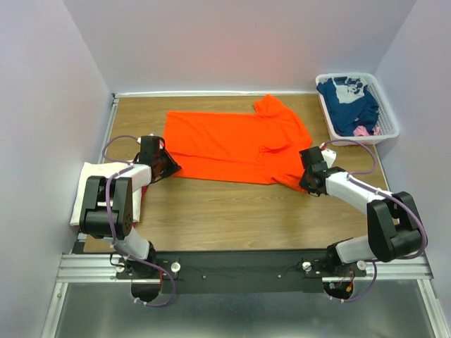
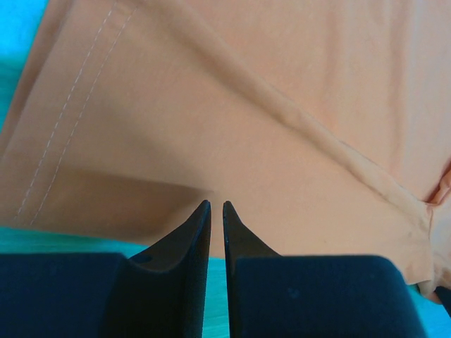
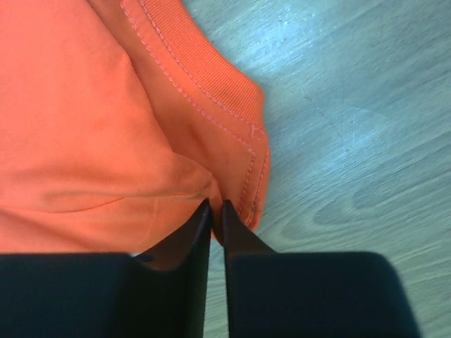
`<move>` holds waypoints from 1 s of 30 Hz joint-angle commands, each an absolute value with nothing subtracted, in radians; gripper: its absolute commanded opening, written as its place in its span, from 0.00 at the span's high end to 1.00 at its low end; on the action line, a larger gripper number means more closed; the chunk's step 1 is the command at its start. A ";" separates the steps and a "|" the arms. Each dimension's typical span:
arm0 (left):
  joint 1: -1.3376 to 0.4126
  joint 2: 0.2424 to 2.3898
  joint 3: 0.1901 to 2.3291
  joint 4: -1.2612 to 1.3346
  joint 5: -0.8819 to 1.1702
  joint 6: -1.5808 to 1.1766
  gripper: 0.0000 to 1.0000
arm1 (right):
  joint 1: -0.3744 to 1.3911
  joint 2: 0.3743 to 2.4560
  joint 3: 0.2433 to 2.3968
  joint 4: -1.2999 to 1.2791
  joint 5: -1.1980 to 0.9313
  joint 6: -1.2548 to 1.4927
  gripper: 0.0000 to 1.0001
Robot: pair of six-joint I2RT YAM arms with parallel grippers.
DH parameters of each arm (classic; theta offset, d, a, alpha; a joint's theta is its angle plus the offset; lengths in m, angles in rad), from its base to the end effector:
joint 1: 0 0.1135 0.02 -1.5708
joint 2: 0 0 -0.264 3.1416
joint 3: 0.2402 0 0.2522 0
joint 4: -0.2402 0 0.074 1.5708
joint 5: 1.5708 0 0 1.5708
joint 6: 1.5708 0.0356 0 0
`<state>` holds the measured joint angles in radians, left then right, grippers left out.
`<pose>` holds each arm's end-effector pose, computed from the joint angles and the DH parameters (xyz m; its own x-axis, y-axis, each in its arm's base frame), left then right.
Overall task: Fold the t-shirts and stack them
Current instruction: Fold the tshirt
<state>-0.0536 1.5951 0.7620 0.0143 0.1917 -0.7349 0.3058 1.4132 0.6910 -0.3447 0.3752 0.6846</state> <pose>0.3092 -0.0234 0.1569 -0.6635 -0.6236 -0.4135 -0.3535 0.7483 -0.5613 0.2459 0.0640 0.1635 -0.7173 0.3905 -0.5770 0.4418 0.8953 0.0567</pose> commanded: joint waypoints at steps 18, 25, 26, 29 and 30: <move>-0.049 1.580 0.738 -0.029 0.094 -0.736 0.80 | 0.210 1.339 0.811 -0.500 0.397 0.541 0.78; -0.049 1.531 0.781 -0.061 0.130 -0.709 0.80 | 0.212 1.293 0.850 -0.523 0.318 0.542 0.51; -0.049 1.513 0.788 -0.066 0.135 -0.703 0.80 | 0.212 1.290 0.862 -0.525 0.269 0.538 0.51; -0.051 1.488 0.831 -0.072 0.138 -0.680 0.79 | 0.221 1.328 0.913 -0.500 0.157 0.535 0.51; -0.051 1.489 0.839 -0.075 0.135 -0.680 0.79 | 0.235 1.354 0.926 -0.492 0.147 0.534 0.51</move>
